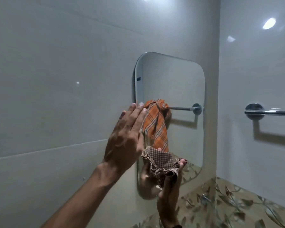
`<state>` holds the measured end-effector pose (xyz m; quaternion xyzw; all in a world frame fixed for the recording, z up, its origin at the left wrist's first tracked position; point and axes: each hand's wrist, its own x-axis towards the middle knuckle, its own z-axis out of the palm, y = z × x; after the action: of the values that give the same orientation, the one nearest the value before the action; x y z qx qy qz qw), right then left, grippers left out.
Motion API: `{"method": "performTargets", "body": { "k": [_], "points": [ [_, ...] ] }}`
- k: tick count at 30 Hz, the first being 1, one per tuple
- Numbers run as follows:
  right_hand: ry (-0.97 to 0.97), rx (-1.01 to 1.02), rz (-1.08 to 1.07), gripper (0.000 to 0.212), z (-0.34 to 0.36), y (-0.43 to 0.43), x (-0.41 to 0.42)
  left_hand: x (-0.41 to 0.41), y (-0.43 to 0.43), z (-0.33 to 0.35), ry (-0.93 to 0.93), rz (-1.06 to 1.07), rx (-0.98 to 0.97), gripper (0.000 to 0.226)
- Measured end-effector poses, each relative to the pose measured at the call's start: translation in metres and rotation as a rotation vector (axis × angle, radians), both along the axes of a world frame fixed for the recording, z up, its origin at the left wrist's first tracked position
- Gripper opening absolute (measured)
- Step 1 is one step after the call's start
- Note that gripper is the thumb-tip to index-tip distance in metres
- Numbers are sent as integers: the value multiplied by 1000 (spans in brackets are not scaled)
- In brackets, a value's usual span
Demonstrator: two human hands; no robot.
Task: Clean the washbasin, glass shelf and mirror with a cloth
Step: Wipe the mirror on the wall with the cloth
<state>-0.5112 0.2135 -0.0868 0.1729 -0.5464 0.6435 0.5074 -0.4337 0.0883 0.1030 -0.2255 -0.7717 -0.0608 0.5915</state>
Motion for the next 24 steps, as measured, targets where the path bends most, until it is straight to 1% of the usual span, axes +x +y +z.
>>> {"method": "performTargets", "body": {
  "k": [2, 4, 6, 7, 9, 13, 15, 17, 20, 24],
  "points": [
    [78, -52, -68, 54, 14, 3, -5, 0, 1, 17, 40, 20, -1, 69],
    [199, -47, -137, 55, 40, 10, 0, -2, 1, 40, 79, 51, 14, 68],
    [357, 39, -219, 52, 71, 15, 4, -5, -1, 72, 140, 82, 41, 67],
    [384, 92, -255, 51, 86, 16, 7, -6, -2, 87, 163, 95, 43, 68],
    [414, 186, -257, 50, 114, 15, 9, -10, -5, 119, 192, 117, 39, 69],
    [455, 399, -284, 47, 173, 13, -9, -19, -4, 167, 194, 119, 22, 66],
    [475, 524, -285, 46, 200, 14, -18, -24, -4, 178, 168, 126, -24, 64],
    [451, 627, -254, 48, 217, 10, -20, -28, -6, 181, 125, 140, -78, 63],
    [384, 682, -239, 53, 216, 3, -18, -33, -10, 178, 127, 158, -113, 59],
    [338, 751, -352, 58, 211, 0, -24, -32, -12, 181, 119, 127, -98, 57]
  ]
}}
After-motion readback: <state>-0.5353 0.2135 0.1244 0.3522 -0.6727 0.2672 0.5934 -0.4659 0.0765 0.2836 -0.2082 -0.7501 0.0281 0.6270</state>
